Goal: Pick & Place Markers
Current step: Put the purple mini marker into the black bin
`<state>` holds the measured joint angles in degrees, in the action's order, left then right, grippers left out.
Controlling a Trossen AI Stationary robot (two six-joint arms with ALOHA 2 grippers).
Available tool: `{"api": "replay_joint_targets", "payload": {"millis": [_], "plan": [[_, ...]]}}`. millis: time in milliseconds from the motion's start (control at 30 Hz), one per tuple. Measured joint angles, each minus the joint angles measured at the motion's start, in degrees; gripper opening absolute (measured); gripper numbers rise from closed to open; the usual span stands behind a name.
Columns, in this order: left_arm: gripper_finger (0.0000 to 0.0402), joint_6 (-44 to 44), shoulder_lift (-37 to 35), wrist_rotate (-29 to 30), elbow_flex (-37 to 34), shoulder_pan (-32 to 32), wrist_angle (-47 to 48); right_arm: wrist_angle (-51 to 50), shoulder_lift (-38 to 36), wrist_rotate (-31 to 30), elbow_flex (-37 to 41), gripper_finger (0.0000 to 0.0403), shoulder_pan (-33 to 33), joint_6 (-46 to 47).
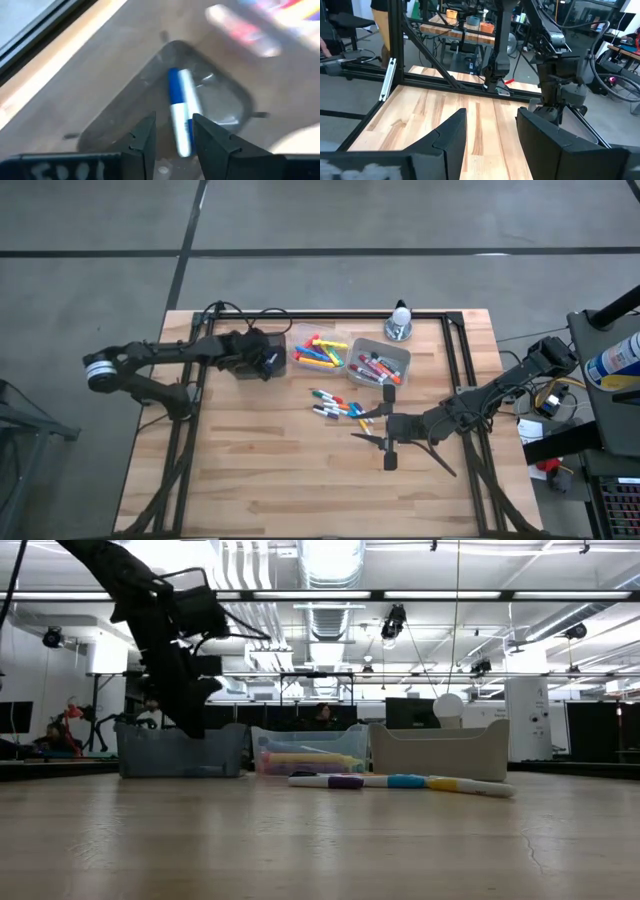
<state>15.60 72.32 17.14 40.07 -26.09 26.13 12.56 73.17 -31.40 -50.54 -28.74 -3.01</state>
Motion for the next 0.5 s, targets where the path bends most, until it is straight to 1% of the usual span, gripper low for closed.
{"api": "replay_joint_targets", "payload": {"millis": [133,233,500], "plan": [[0.0119,-2.3,-1.4,-3.2,0.5,2.6,-3.3,0.0,0.0,0.0,0.0,0.0166,0.0,0.0],[0.0119,-4.5,-2.5,-3.9,0.5,5.9,-7.1,0.0,0.0,0.0,0.0,0.0166,0.0,0.0],[0.0119,-10.9,-2.6,-5.9,0.5,19.5,-16.6,0.0,0.0,0.0,0.0,0.0166,0.0,0.0]]}}
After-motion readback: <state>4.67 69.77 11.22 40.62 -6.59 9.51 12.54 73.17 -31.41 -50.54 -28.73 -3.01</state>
